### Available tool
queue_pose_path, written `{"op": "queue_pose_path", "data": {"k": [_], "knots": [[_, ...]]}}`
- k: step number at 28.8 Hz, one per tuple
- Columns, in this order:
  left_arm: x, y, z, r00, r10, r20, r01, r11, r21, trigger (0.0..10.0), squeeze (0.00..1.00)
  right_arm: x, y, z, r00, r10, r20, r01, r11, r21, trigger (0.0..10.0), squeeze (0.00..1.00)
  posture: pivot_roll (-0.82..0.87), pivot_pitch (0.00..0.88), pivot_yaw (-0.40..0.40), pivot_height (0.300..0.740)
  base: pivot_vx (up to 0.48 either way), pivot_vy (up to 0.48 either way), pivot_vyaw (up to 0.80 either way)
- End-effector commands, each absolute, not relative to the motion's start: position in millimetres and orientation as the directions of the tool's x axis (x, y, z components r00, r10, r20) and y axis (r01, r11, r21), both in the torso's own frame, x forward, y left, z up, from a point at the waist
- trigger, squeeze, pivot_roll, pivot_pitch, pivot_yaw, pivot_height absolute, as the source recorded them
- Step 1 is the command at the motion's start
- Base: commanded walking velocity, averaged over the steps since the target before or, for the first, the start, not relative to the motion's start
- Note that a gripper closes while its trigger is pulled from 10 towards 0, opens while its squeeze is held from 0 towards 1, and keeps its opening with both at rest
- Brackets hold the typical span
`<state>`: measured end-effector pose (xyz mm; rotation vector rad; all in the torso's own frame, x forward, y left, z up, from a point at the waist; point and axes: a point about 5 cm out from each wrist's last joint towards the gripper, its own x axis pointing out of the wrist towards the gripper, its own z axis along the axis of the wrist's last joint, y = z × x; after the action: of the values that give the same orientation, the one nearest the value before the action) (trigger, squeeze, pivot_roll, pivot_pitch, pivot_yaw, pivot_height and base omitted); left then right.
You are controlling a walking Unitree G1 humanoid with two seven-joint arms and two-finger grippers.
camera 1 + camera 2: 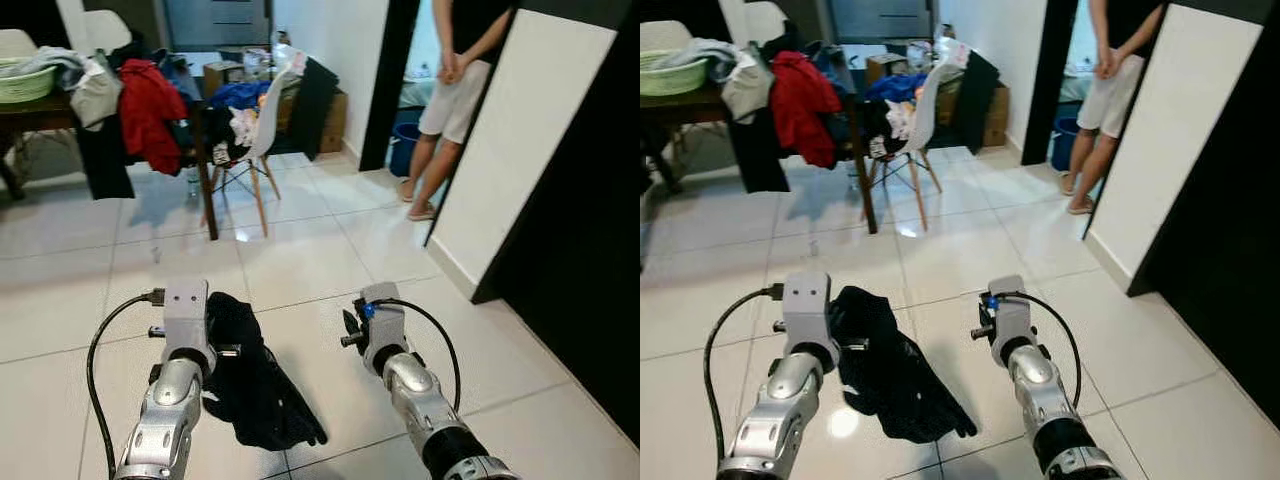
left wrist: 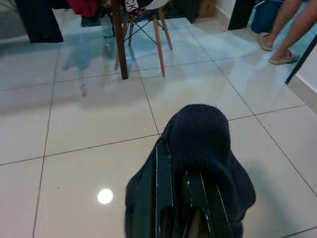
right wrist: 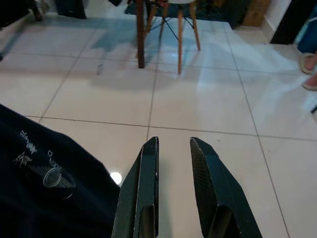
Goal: Hang hanger
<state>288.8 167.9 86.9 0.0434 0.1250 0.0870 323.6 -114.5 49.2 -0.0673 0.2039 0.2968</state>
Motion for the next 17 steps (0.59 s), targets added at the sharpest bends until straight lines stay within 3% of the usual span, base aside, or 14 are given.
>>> {"op": "queue_pose_path", "data": {"k": [1, 11, 17], "knots": [[288.8, 165.3, 95.4, 0.994, 0.072, -0.078, -0.068, 0.996, 0.051, 10.0, 0.00, 324.0, -114.5, 49.7, 0.937, 0.285, -0.203, -0.297, 0.955, -0.028, 10.0, 0.00, 0.08, 0.000, -0.042, 0.740, 0.000, 0.000, 0.00], [290.5, 164.9, 98.5, 0.995, 0.080, -0.065, -0.077, 0.996, 0.045, 10.0, 0.00, 323.7, -111.7, 50.5, 0.931, 0.307, -0.197, -0.320, 0.947, -0.035, 10.0, 0.00, 0.08, 0.000, -0.036, 0.740, 0.000, 0.000, 0.00], [292.4, 164.7, 101.2, 0.995, 0.080, -0.061, -0.078, 0.997, 0.028, 10.0, 0.00, 322.1, -105.7, 51.4, 0.915, 0.356, -0.188, -0.375, 0.924, -0.078, 10.0, 0.00, 0.08, 0.000, -0.035, 0.740, 0.332, 0.000, 0.44]]}}
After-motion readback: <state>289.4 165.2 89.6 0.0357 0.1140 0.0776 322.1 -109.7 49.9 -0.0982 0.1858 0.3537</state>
